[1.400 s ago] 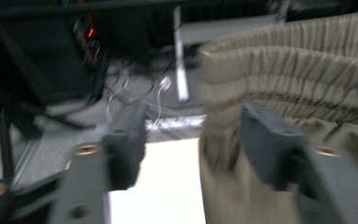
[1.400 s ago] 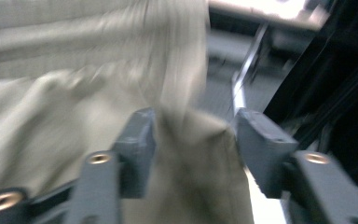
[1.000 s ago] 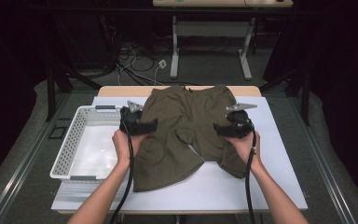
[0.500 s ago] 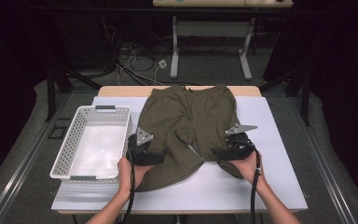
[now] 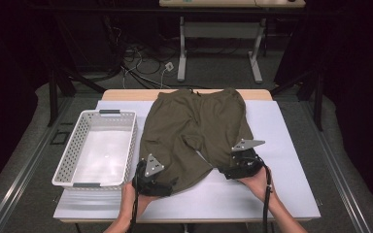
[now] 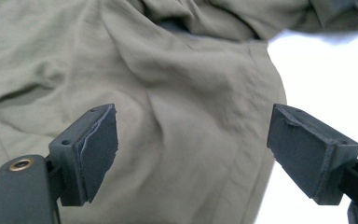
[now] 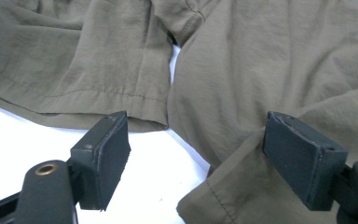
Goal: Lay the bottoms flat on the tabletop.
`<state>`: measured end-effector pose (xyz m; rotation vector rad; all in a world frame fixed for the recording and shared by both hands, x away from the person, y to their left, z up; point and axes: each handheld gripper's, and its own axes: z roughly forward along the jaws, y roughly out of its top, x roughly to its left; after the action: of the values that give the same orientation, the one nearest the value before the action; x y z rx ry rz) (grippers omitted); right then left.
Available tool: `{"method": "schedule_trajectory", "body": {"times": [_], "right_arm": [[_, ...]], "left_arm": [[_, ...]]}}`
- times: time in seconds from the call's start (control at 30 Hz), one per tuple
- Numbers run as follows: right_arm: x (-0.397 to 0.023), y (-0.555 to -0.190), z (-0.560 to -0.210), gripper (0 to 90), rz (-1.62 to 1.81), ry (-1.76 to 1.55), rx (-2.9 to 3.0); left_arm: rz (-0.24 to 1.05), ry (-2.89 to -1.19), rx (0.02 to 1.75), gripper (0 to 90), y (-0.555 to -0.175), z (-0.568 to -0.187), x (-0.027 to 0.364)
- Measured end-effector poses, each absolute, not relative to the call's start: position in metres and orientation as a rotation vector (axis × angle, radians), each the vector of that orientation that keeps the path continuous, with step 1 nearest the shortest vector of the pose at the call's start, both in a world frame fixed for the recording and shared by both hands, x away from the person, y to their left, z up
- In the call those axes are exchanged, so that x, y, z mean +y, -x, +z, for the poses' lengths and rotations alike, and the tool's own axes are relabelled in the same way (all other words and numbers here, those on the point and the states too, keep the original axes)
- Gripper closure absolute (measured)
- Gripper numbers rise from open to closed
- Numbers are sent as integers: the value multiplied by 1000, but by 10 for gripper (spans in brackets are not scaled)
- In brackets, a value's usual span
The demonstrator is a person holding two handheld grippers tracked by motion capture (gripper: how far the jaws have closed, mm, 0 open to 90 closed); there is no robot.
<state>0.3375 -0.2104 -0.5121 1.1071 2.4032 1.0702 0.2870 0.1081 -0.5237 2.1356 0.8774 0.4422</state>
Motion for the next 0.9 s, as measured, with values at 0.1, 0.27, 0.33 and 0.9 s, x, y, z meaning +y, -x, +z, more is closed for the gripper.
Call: {"method": "schedule_trajectory", "body": {"times": [0.1,0.27,0.33,0.9], "right_arm": [[-209,-335,-510,260,1084,-1094,2390],[-202,-329,-506,385,1092,-1041,2401],[-196,-328,-506,446,1107,-1028,2401],[-154,-353,-536,596,944,-998,2582]], "left_arm": [[437,-2155,861,160,-284,-527,108],[431,-2169,875,163,-281,-532,110],[416,-2181,873,167,-279,-535,111],[360,-2266,848,255,-272,-544,111]]}}
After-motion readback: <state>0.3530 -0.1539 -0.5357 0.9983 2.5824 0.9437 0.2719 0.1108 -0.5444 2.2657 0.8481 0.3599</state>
